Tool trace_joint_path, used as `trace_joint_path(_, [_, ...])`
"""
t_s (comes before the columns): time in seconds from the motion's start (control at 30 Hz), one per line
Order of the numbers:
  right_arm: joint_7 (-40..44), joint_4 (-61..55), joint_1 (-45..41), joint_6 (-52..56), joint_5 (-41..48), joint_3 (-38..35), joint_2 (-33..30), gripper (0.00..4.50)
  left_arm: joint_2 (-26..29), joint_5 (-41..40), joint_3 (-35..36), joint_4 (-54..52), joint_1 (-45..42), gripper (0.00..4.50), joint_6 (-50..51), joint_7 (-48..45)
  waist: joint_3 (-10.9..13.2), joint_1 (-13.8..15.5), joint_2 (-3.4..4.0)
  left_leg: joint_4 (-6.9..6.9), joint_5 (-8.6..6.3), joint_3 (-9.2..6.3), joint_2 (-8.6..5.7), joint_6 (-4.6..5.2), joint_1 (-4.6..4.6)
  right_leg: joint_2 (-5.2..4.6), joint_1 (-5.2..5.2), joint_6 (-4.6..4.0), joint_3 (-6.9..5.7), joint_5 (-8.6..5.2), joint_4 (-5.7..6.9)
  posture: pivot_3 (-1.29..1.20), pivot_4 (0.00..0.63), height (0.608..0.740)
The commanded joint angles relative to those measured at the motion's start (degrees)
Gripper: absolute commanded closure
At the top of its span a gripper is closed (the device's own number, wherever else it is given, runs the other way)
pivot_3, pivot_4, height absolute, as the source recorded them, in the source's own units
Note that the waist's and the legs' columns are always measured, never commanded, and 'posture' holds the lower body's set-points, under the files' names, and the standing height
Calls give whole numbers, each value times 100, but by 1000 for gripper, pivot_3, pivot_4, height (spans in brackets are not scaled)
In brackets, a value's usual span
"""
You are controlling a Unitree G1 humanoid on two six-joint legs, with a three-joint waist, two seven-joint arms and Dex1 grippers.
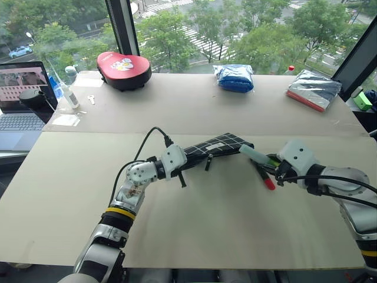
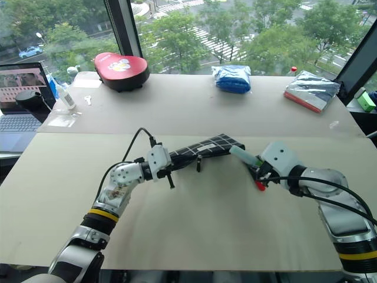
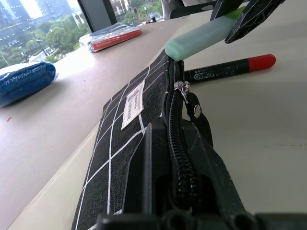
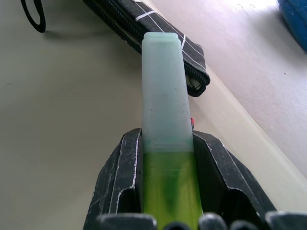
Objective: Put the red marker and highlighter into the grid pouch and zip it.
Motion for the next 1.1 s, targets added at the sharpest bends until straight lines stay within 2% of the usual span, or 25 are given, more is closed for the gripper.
trace_joint_path(0.03, [120,-225,-21,150,384,-477,31,3427,1,-63,32,-224,-102,4500,-26,36,0,0,0,0,0,0,0,0,0,0,0,0,0,0,0,0,150,740])
trace_joint_path(0.2, [292,-565,93,725,1062,-784,103,3427,-8,-59,33,-154,-163,4500,-36,33,0,1,0,-1,0,-2,2,0,0,0,0,0,-1,0,0,0,150,740])
trace_joint_path(0.6, [7,-284,40,1003,1040,-764,179,3427,-2,-52,34,-148,-179,4500,-40,42,0,0,0,0,0,-1,0,0,-1,-1,0,-1,0,0,1,0,150,740])
trace_joint_path(1.1, [76,-350,64,1088,1034,-641,173,3427,-4,-53,39,-158,-166,4500,-45,93,0,-1,0,0,0,-1,0,0,-1,-1,0,-1,0,0,1,0,150,740])
